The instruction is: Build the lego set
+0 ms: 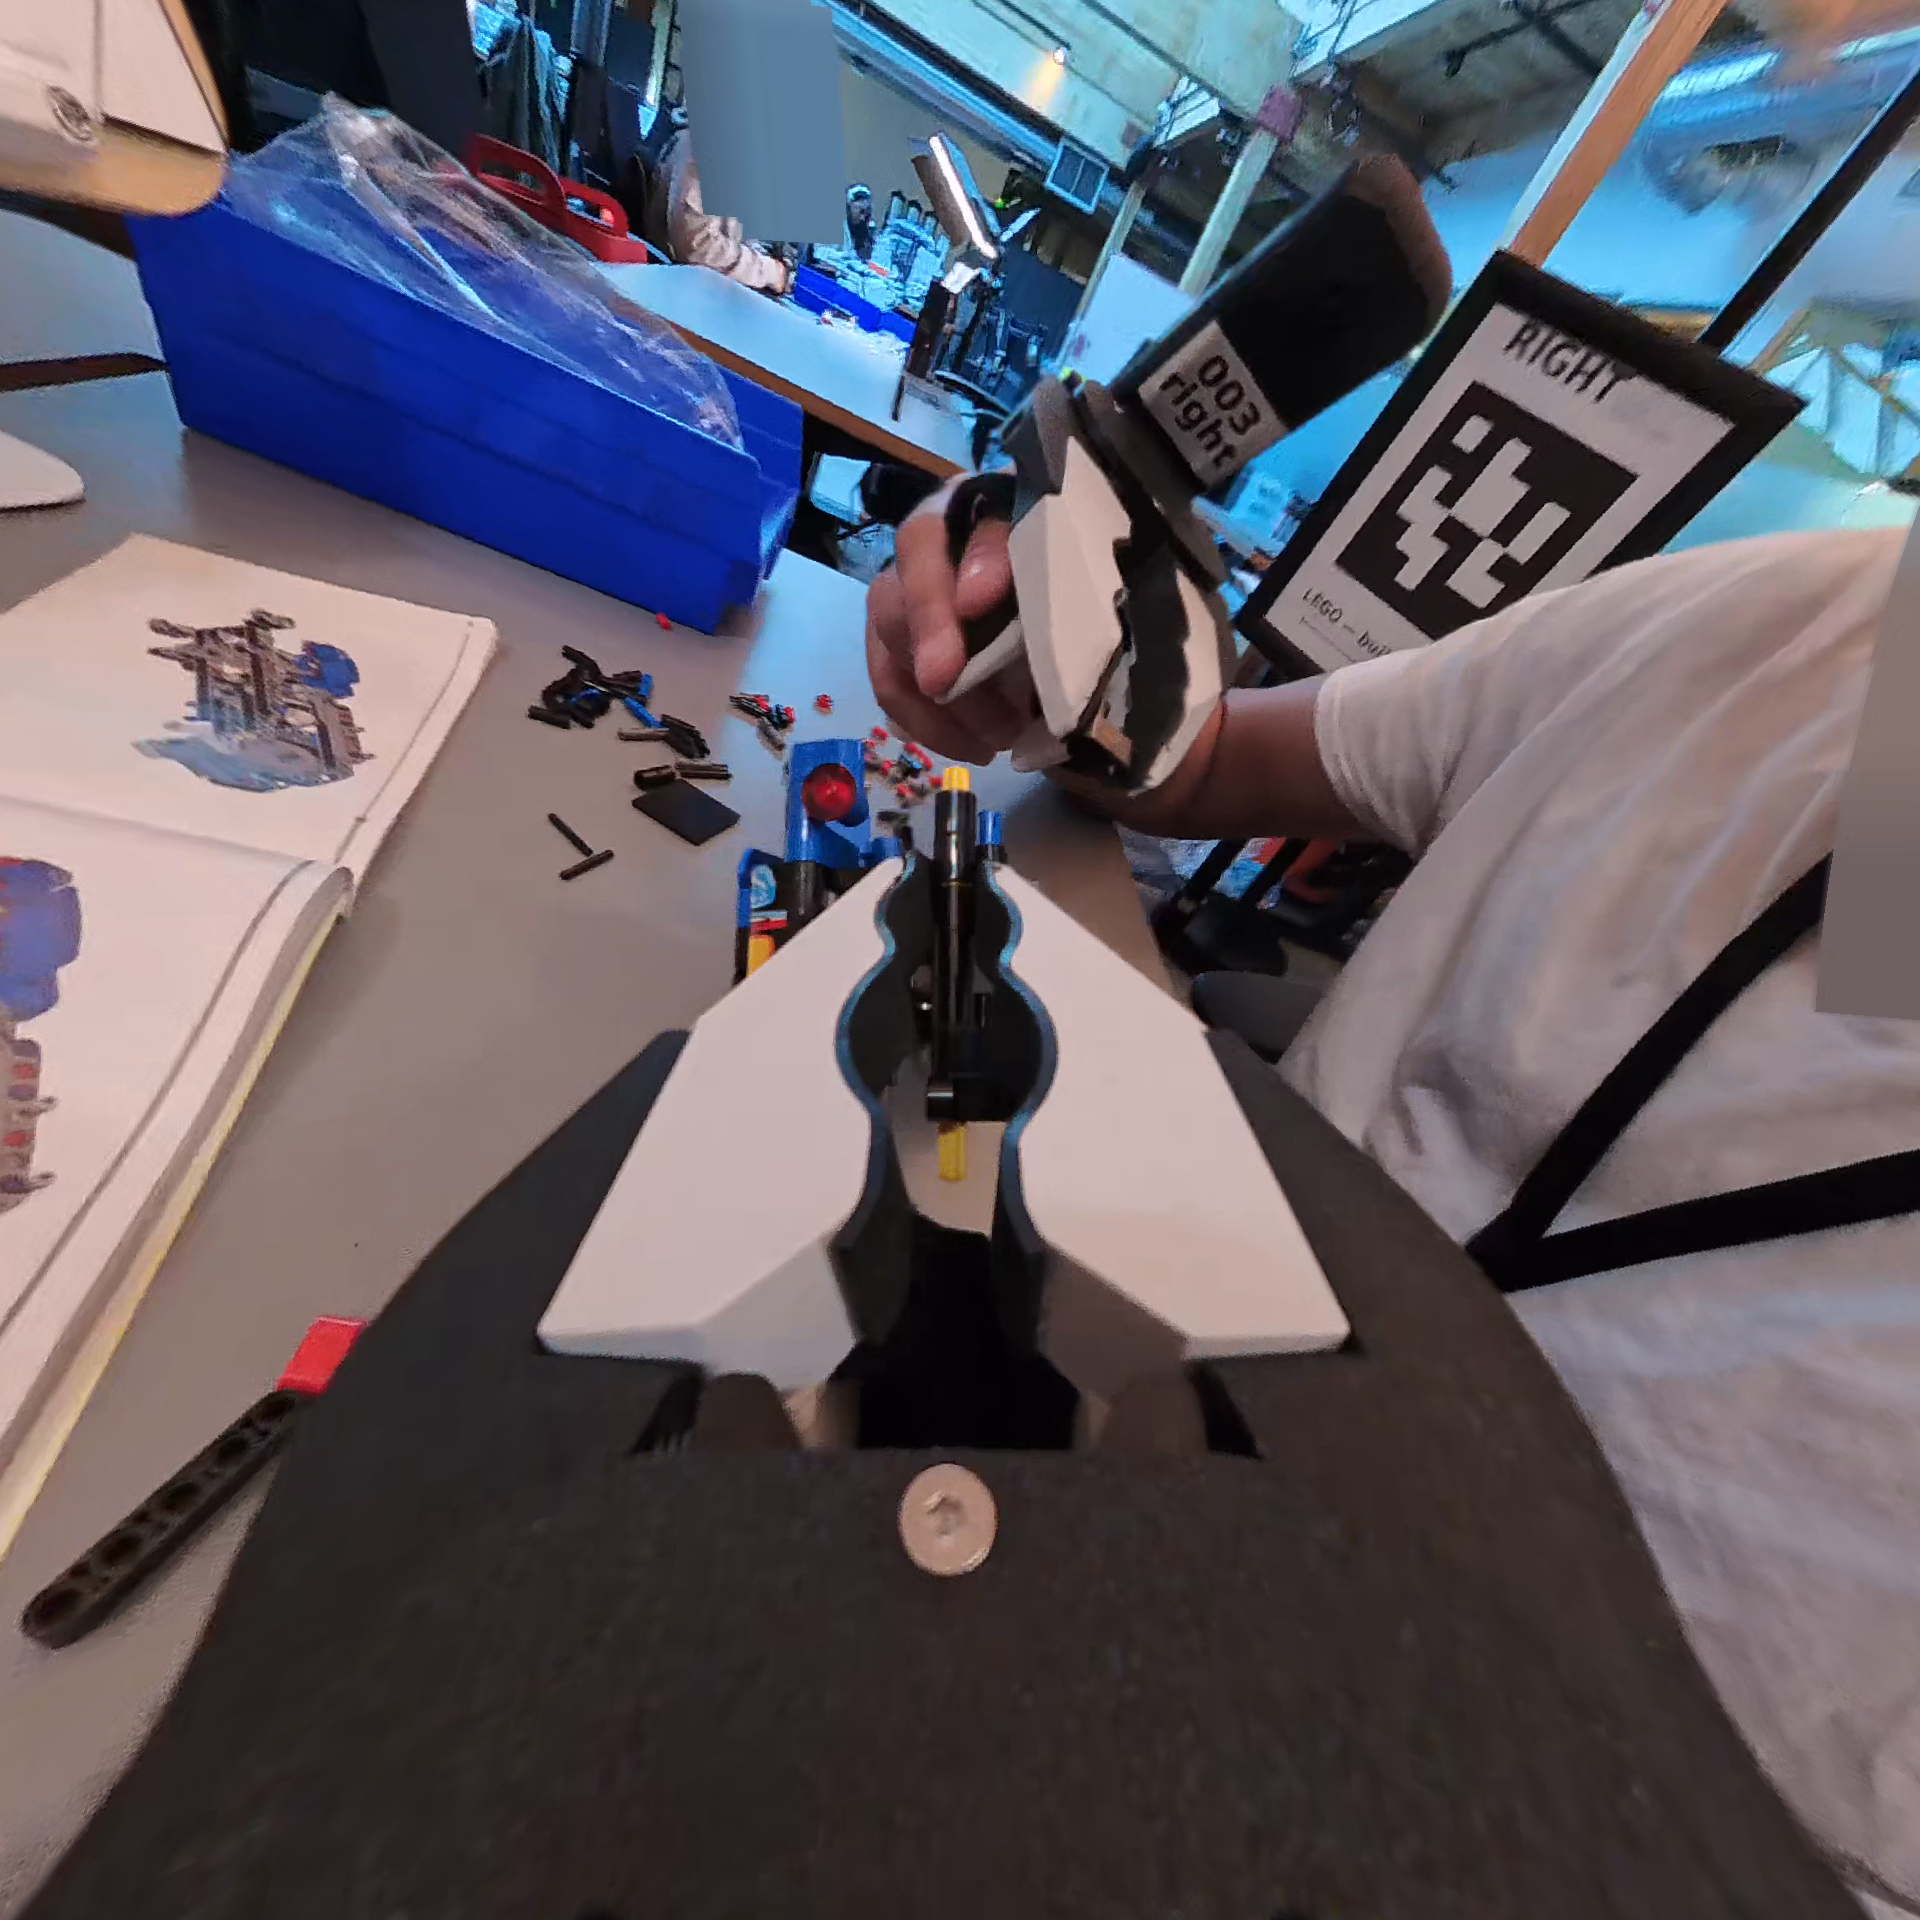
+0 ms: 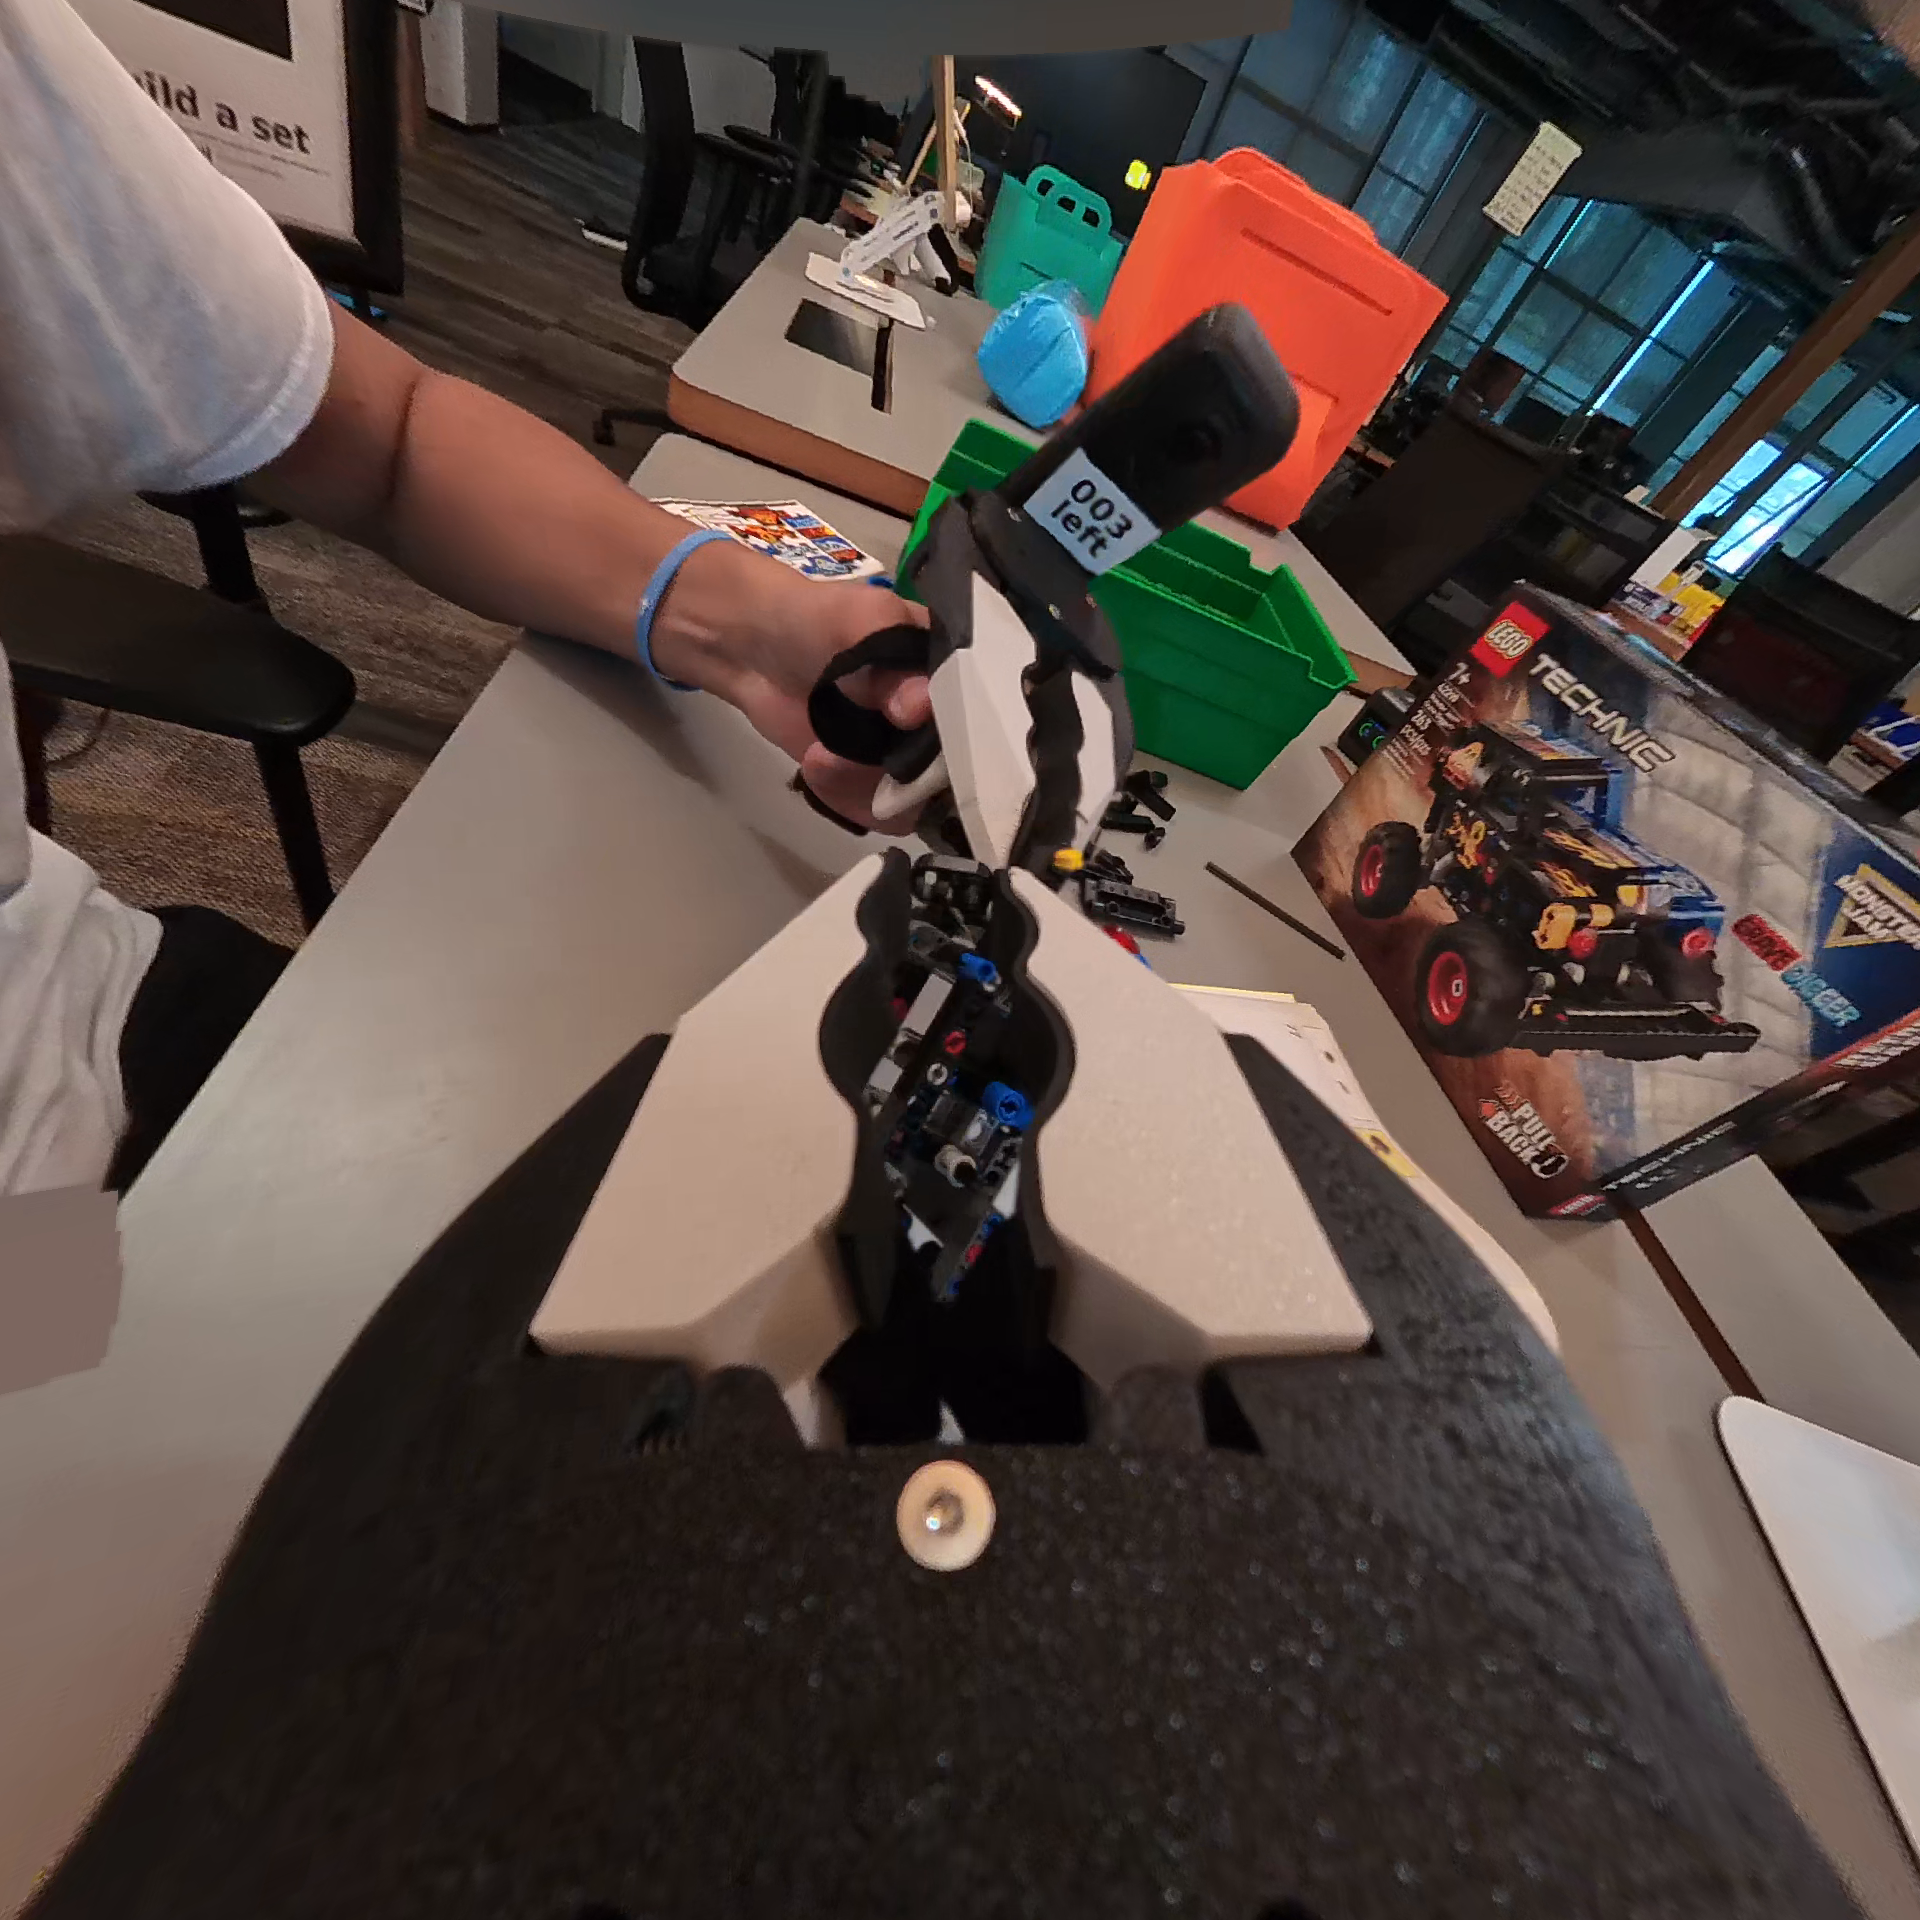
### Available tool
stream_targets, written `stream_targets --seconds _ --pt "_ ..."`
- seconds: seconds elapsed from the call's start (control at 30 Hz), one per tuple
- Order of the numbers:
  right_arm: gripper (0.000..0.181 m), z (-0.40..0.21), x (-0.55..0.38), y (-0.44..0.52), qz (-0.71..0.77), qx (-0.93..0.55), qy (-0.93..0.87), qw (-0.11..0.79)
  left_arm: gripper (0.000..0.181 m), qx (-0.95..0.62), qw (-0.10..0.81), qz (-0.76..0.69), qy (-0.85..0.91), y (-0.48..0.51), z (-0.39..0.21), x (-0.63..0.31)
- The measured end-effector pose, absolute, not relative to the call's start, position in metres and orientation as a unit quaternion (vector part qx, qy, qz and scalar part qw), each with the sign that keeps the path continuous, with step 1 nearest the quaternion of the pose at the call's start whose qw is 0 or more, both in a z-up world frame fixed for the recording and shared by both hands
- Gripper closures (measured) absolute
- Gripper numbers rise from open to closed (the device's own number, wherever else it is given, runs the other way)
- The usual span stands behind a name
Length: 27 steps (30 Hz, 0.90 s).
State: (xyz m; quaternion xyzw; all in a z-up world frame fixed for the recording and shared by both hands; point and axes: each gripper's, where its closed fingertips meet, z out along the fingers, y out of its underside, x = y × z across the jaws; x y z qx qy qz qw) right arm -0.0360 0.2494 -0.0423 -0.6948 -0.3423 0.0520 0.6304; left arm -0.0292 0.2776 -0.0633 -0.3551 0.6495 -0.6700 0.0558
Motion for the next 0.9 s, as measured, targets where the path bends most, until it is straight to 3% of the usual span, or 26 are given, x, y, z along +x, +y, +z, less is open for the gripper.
stream_targets --seconds 0.23,0.47,0.9 --pt "0.161 -0.045 -0.027 0.253 -0.038 -0.669 -0.390 0.631 0.177 -0.347 -0.029 -0.697 0.627 0.275 -0.060 -0.036" --pt "0.167 -0.056 -0.029 0.255 -0.225 -0.568 -0.546 0.573 0.176 -0.356 -0.229 -0.643 0.638 0.259 -0.070 -0.061" --pt "0.166 -0.078 -0.010 0.242 -0.118 -0.629 -0.482 0.598 0.175 -0.412 -0.356 -0.564 0.621 0.259 -0.100 -0.023"
